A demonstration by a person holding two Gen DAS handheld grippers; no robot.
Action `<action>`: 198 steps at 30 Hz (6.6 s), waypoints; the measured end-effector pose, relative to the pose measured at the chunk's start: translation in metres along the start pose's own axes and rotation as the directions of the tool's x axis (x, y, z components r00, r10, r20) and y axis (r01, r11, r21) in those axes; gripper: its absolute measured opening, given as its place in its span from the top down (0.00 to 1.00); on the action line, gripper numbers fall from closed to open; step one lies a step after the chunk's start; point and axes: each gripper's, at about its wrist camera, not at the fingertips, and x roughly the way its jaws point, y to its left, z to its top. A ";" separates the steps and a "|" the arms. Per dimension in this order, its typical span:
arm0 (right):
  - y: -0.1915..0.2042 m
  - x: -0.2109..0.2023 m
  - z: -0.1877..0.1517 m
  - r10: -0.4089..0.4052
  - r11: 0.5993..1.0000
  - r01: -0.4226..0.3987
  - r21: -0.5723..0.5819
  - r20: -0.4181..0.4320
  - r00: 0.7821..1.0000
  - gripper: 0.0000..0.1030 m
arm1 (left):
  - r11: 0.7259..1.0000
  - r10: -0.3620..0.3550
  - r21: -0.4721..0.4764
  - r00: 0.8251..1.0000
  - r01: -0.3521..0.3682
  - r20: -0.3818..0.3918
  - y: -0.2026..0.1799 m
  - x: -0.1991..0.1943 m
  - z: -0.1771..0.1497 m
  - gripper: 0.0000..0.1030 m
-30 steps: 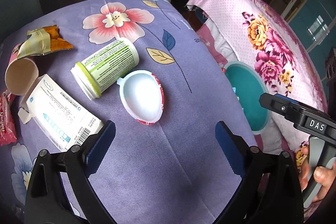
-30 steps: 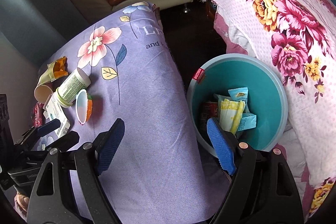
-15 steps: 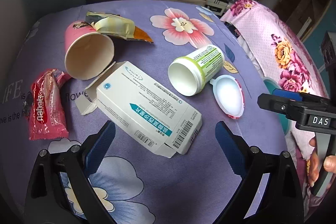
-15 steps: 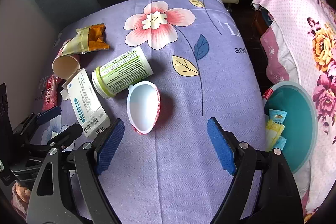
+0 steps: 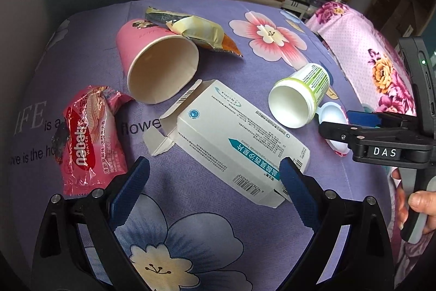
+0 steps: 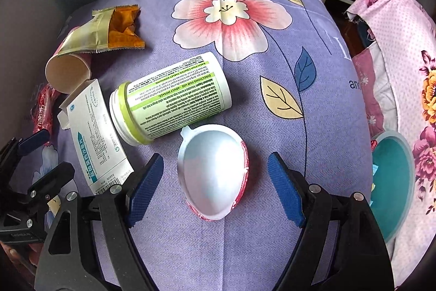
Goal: Collect trash
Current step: 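Grasp the white oval cup with right tool while left tool grasps green-labelled container, then lift the green-labelled container and oval cup and carry both toward the teal bin, then drop the container into the bin from left tool while right tool holds oval cup, then open the right tool to drop the white oval cup into the bin, then move both open tools back over the remaining trash on the bed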
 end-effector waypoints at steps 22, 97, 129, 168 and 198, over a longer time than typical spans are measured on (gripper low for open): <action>-0.077 -0.029 -0.021 0.030 0.987 -0.041 0.153 0.077 0.997 0.56 | 0.956 0.032 0.293 0.999 -0.034 0.013 -0.096 0.020 0.042 0.07; -0.314 -0.113 -0.176 -0.032 0.784 -0.168 0.597 0.310 0.950 0.56 | 0.826 -0.115 0.530 0.978 0.192 -0.175 -0.373 0.066 -0.005 0.45; -0.296 -0.082 -0.155 -0.013 0.812 -0.110 0.574 0.206 0.979 0.54 | 0.908 -0.093 0.391 0.983 0.149 -0.159 -0.309 0.064 -0.002 0.10; -0.095 -0.094 -0.072 0.036 0.972 -0.060 0.228 0.105 0.994 0.23 | 0.999 -0.045 0.020 0.998 0.046 -0.047 -0.076 -0.018 -0.015 0.07; 0.110 0.010 0.006 0.072 0.955 -0.100 -0.279 -0.109 0.991 0.22 | 0.962 0.101 -0.250 0.994 -0.109 -0.045 0.107 -0.039 -0.039 0.07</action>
